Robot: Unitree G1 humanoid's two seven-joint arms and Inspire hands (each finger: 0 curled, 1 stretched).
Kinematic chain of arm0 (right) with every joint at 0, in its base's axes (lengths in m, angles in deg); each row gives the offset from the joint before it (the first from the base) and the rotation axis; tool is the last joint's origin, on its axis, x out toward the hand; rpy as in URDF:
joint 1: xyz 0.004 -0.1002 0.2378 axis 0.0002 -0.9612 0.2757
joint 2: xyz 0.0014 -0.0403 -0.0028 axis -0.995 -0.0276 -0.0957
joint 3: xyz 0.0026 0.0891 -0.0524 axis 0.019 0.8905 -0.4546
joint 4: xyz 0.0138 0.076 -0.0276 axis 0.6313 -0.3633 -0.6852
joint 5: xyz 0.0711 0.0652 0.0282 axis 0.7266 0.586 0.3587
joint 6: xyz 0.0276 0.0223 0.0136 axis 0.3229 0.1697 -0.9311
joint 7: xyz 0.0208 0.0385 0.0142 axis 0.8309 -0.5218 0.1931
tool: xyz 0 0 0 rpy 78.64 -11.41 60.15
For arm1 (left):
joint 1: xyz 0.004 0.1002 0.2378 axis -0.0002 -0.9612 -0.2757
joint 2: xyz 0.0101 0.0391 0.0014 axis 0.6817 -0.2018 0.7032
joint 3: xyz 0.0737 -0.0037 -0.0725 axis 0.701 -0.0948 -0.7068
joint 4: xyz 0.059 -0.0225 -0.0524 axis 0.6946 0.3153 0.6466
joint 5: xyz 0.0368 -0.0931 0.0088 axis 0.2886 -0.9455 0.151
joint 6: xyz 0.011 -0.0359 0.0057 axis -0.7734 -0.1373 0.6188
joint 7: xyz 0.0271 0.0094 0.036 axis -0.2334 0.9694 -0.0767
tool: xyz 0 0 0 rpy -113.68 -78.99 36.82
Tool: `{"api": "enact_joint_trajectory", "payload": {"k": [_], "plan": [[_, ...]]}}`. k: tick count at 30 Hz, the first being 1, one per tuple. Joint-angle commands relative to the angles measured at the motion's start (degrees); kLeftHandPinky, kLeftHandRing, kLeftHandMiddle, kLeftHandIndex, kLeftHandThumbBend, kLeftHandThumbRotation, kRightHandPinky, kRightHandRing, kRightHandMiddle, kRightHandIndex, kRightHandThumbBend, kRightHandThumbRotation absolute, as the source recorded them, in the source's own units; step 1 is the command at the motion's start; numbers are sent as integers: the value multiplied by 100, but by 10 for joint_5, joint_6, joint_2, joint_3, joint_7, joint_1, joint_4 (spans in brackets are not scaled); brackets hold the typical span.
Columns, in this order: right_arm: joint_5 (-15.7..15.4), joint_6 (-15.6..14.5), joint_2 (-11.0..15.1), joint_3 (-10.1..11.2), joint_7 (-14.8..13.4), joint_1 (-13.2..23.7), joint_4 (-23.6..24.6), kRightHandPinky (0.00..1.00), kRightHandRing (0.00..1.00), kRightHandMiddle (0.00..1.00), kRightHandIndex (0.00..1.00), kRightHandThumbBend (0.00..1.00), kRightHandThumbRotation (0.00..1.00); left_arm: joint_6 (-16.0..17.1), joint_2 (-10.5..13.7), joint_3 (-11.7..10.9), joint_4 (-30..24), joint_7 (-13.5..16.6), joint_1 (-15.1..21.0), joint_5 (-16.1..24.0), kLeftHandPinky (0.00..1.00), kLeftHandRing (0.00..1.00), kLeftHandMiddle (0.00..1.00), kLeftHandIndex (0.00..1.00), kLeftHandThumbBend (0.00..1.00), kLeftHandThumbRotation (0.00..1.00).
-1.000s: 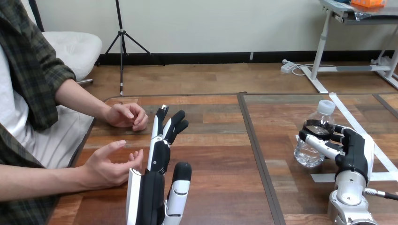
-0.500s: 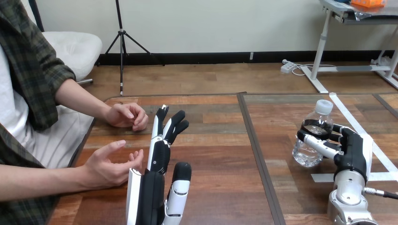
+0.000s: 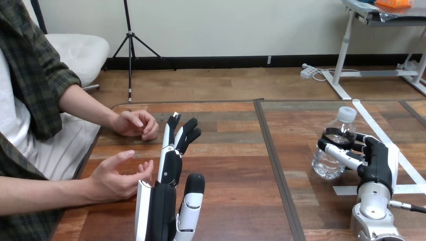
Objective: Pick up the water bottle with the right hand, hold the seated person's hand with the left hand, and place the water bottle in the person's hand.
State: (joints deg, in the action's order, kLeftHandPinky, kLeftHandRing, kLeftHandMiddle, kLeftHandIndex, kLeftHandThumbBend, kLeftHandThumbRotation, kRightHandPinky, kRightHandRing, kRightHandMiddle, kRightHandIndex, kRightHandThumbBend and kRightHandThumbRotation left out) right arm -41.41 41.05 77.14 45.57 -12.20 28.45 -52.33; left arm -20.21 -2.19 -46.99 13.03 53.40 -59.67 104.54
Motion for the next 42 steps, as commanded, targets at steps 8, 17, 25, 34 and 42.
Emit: {"api": "enact_joint_trajectory", "payload": {"k": [8,17,25,34,42], "plan": [[-7,21,10,-5,-5,49,1,51,55,59,61,75,0,5,-36,2,-25,7,-7,3,96,87,90,98,44,100],[-13,23,10,-8,-13,48,2,49,53,58,59,75,0,1,-36,4,-27,7,-7,3,95,87,91,98,45,100],[-16,27,12,-10,-17,48,2,48,52,57,58,75,0,5,-35,7,-23,4,-6,0,96,88,91,99,43,100],[-13,30,11,-6,-15,48,3,48,52,56,58,76,0,6,-34,8,-21,3,-5,1,98,90,92,99,42,100],[-17,38,12,-9,-18,47,5,47,52,56,57,77,0,-1,-36,8,-26,3,-7,1,98,90,92,99,43,100]]}}
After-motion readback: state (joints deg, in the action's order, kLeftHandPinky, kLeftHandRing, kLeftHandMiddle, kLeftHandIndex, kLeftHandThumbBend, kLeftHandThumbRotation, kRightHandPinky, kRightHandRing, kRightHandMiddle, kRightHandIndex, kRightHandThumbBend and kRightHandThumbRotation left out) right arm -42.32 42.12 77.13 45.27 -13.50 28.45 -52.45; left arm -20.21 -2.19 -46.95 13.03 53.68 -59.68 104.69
